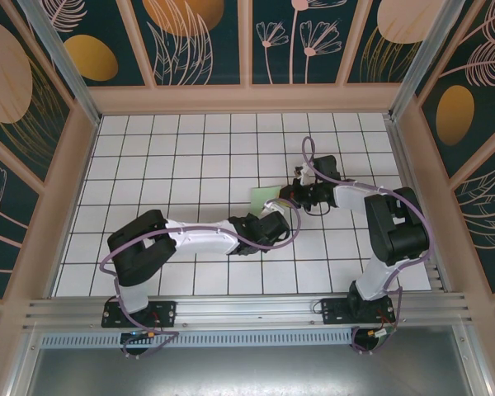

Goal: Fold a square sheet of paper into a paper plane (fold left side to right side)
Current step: Fold the wing for the fifth time at the center of the table.

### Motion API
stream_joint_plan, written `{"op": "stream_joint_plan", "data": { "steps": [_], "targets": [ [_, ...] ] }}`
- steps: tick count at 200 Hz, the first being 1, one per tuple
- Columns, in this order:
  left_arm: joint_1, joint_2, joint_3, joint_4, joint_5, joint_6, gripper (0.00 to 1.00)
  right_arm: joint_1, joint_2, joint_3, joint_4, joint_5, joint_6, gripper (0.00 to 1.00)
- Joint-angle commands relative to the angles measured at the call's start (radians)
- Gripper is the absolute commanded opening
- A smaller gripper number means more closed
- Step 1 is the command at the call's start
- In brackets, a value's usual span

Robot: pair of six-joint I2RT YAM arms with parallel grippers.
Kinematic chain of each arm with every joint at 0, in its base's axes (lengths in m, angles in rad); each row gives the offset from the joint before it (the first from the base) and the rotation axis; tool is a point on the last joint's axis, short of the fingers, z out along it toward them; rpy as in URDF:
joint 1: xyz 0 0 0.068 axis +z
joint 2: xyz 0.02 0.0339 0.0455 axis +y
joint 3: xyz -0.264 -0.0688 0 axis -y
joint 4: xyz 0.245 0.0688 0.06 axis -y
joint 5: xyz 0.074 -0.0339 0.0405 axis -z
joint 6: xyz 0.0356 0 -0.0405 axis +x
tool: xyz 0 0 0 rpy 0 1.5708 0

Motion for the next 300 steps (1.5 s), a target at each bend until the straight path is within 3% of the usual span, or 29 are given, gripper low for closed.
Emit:
{"op": "stream_joint_plan", "data": {
  "steps": [1,43,128,139,178,197,257,300],
  "targets": [
    [-0.003,0.014,0.013,-0.028,-0.039,-0.029,0.6,0.006,0.02,0.03,-0.035,0.009,-0.007,0.0],
    [-0.003,0.022,0.006,-0.024,-0.03,-0.034,0.41,0.005,0.027,0.041,-0.055,0.021,-0.021,0.0],
    [-0.003,0.029,0.02,-0.01,0.005,-0.054,0.14,0.001,0.029,0.082,-0.098,0.033,-0.074,0.0],
    [-0.001,0.028,0.029,-0.011,0.015,-0.057,0.13,-0.004,0.003,0.089,-0.102,0.06,-0.085,0.08],
    [0.024,0.039,0.065,-0.014,0.109,-0.07,0.09,-0.057,-0.197,0.048,-0.055,0.185,-0.086,0.5],
    [0.056,0.021,0.053,0.016,0.184,-0.091,0.09,-0.098,-0.284,-0.002,-0.06,0.233,-0.093,0.62],
    [0.149,-0.01,-0.005,0.19,0.434,-0.173,0.08,-0.161,-0.442,-0.168,-0.05,0.289,-0.119,0.71],
    [0.168,0.03,-0.008,0.265,0.484,-0.21,0.09,-0.16,-0.463,-0.245,-0.029,0.257,-0.128,0.71]
  ]
}}
